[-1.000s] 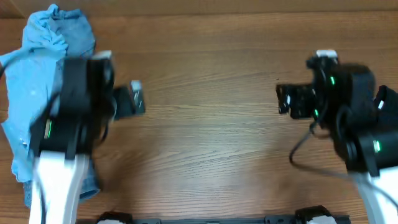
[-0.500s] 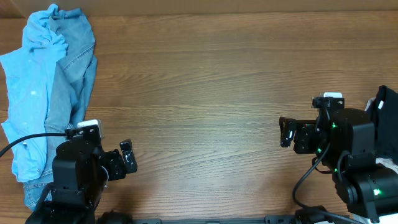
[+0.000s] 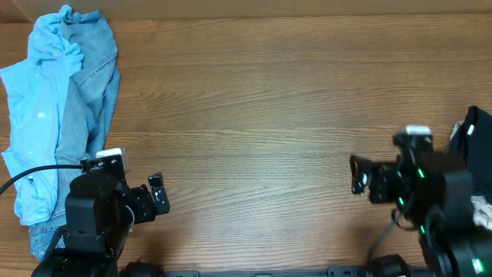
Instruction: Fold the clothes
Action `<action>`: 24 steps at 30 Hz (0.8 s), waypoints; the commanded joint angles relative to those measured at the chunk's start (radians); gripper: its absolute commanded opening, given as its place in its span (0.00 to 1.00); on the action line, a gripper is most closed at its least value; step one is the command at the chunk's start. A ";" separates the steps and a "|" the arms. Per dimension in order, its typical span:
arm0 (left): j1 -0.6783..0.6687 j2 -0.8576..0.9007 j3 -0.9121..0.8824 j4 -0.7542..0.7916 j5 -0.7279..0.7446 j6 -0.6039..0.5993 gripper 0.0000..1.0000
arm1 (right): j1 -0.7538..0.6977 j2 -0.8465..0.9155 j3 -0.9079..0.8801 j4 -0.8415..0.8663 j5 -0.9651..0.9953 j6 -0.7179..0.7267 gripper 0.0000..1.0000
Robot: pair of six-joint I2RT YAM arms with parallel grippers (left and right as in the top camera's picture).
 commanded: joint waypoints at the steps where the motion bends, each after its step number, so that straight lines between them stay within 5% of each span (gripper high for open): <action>1: -0.002 0.001 -0.004 0.000 -0.016 -0.010 1.00 | 0.004 -0.177 -0.031 -0.014 0.006 -0.002 1.00; 5: -0.002 0.001 -0.004 0.000 -0.016 -0.010 1.00 | -0.006 -0.455 -0.341 0.226 -0.018 0.002 1.00; 8: -0.002 0.001 -0.004 0.000 -0.016 -0.010 1.00 | -0.007 -0.600 -0.617 0.563 -0.066 0.002 1.00; 17: -0.002 0.001 -0.004 0.000 -0.016 -0.010 1.00 | -0.010 -0.681 -1.004 1.129 0.038 0.000 1.00; 24: -0.002 0.001 -0.004 0.000 -0.016 -0.010 1.00 | -0.009 -0.681 -1.024 1.041 -0.017 0.002 1.00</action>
